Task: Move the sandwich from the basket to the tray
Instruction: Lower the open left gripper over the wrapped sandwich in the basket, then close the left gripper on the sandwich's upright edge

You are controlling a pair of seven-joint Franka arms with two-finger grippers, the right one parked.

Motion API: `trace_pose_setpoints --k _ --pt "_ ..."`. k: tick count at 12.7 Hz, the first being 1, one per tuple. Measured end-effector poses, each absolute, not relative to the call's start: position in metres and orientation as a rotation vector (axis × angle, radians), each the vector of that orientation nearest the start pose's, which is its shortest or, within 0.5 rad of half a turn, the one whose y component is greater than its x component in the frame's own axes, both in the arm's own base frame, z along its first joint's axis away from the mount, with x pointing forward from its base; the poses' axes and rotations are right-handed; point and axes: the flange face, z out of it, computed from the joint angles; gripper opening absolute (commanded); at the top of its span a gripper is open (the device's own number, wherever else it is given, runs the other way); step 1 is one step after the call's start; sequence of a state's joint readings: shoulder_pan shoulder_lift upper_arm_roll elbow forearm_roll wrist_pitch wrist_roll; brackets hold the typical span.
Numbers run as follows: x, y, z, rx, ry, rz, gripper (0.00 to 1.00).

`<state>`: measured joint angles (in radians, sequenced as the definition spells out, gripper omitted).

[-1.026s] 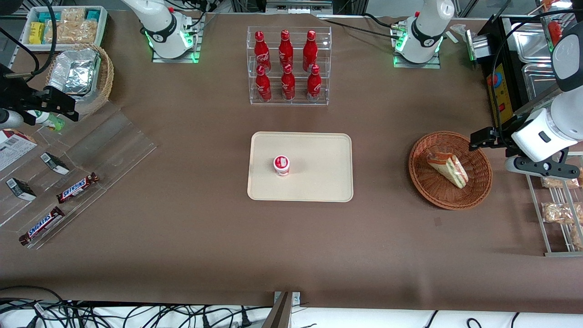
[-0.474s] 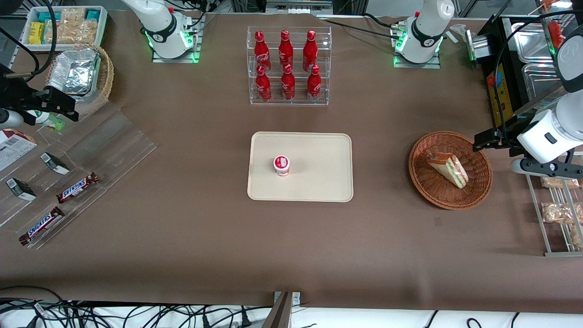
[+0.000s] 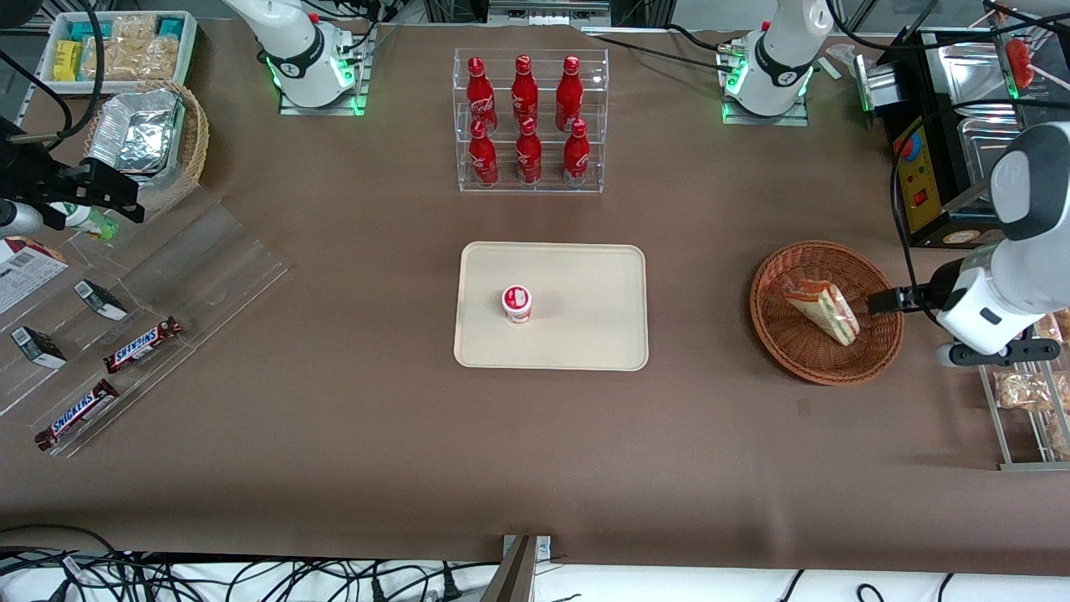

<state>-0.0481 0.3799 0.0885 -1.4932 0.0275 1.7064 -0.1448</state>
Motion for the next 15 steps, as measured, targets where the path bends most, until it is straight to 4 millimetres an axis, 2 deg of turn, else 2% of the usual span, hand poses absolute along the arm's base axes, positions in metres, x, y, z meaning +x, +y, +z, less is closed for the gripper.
trace_pose_setpoints --k 4,8,12,15 --pt "0.657 0.025 0.396 -2.960 -0.622 0.290 1.00" --pt "0.645 0.021 0.347 -2.858 -0.957 0.248 1.00" --pt "0.620 0.022 0.332 -2.784 -1.192 0.165 1.00" --pt "0.595 0.022 0.313 -2.785 -1.261 0.079 1.00"
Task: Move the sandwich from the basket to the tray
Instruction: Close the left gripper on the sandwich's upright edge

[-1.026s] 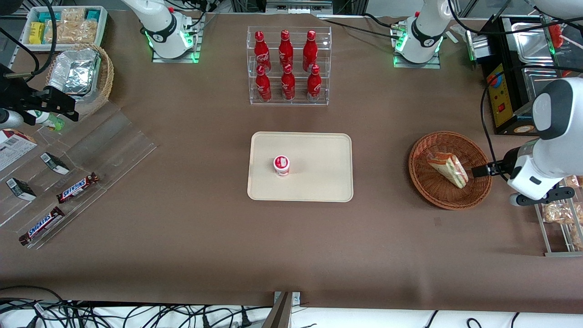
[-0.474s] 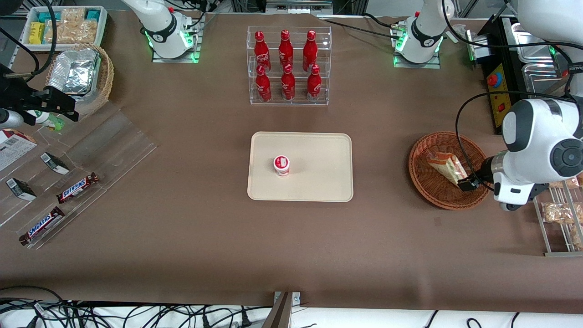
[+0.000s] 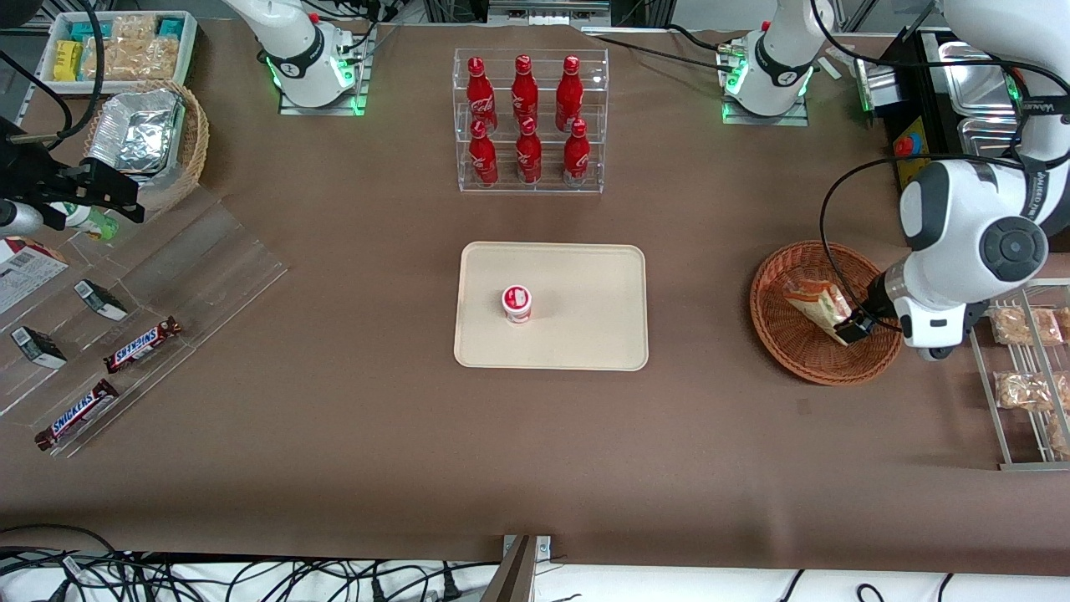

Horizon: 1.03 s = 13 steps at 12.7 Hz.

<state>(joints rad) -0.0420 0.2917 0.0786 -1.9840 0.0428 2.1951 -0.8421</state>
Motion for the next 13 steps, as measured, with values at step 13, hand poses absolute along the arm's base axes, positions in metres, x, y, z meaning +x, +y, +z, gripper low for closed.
trace_pose_setpoints --k 13 --pt "0.549 -0.011 0.250 -2.737 -1.280 -0.020 1.00"
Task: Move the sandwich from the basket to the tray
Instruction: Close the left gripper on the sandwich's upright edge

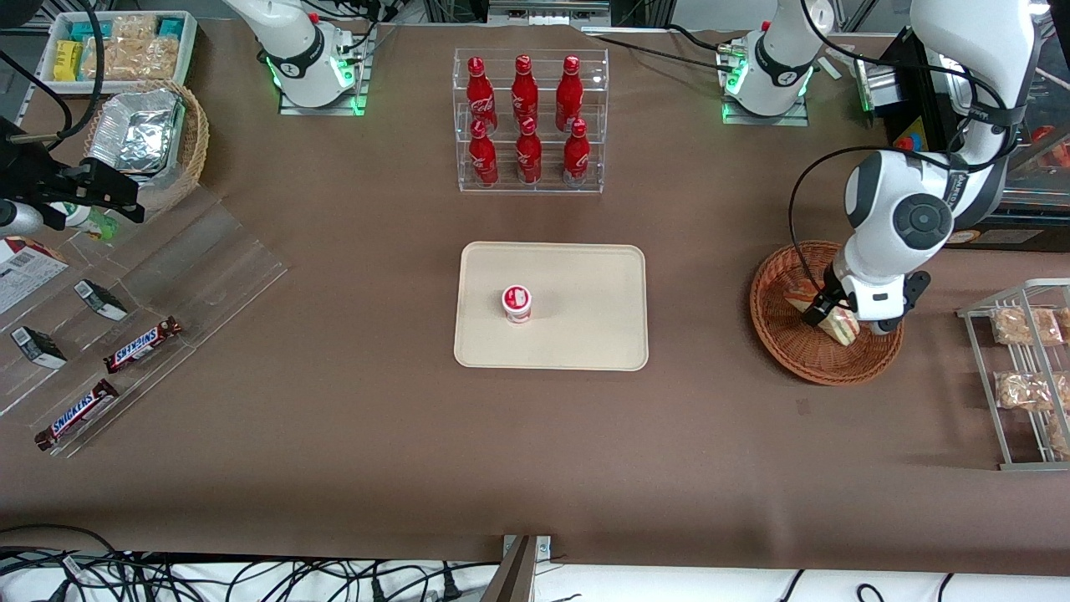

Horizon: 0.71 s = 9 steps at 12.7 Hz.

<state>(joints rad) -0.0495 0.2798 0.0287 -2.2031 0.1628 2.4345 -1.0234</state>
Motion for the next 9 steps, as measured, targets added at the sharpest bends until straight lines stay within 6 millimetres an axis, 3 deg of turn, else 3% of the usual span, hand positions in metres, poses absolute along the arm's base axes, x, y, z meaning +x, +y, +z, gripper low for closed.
trace_pose_setpoints --k 8,9 --pt "0.5483 -0.0036 0.2476 -2.719 -1.274 -0.027 1.00" --pt "0.5482 -0.0034 0.2471 -2.718 -1.273 -0.026 0.95"
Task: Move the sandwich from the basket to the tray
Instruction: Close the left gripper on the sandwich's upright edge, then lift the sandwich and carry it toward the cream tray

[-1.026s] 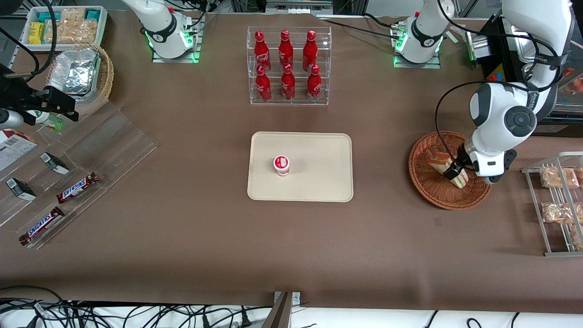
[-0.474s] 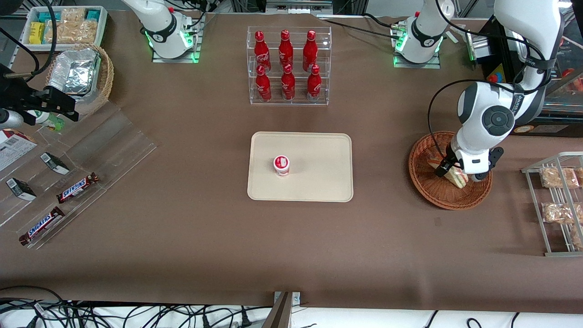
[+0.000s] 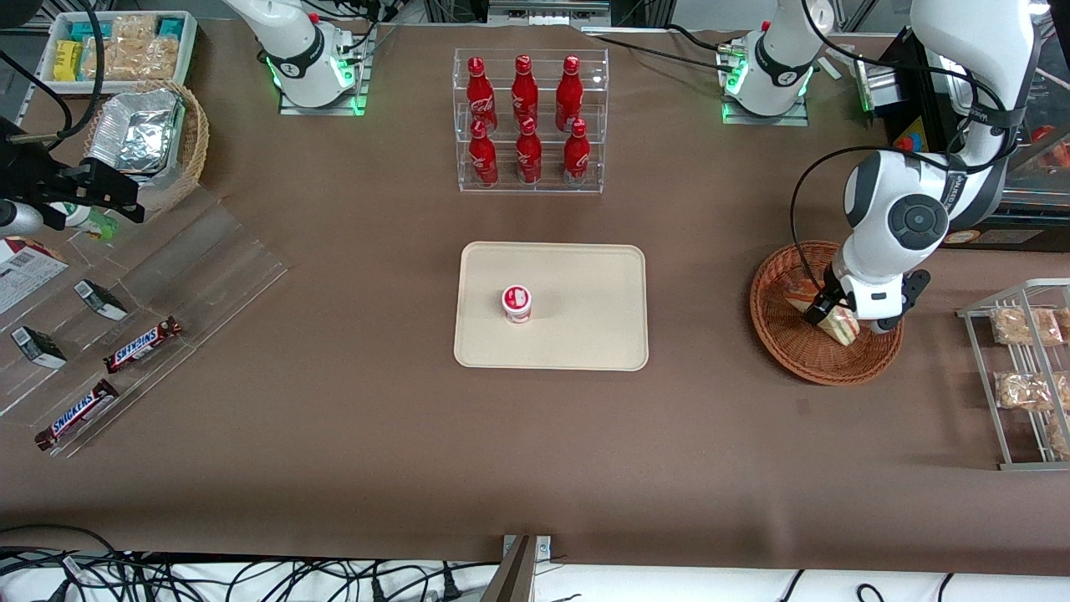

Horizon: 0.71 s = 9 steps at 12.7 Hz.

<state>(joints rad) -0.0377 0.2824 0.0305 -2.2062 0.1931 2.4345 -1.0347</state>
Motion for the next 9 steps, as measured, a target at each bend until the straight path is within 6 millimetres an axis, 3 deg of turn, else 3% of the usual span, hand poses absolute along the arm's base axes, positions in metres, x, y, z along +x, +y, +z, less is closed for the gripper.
trace_pose_setpoints --k 1,2,3,9 --pt "0.5481 -0.0034 0.2464 -2.718 -1.273 -0.025 0.63" --pt "0.5478 -0.0034 0.2455 -2.717 -1.272 -0.022 0.40" --pt "0.5476 -0.0034 0.2449 -2.717 -1.272 -0.021 0.27" --pt "0.5502 -0.0035 0.2494 -2.717 -1.264 -0.021 0.17"
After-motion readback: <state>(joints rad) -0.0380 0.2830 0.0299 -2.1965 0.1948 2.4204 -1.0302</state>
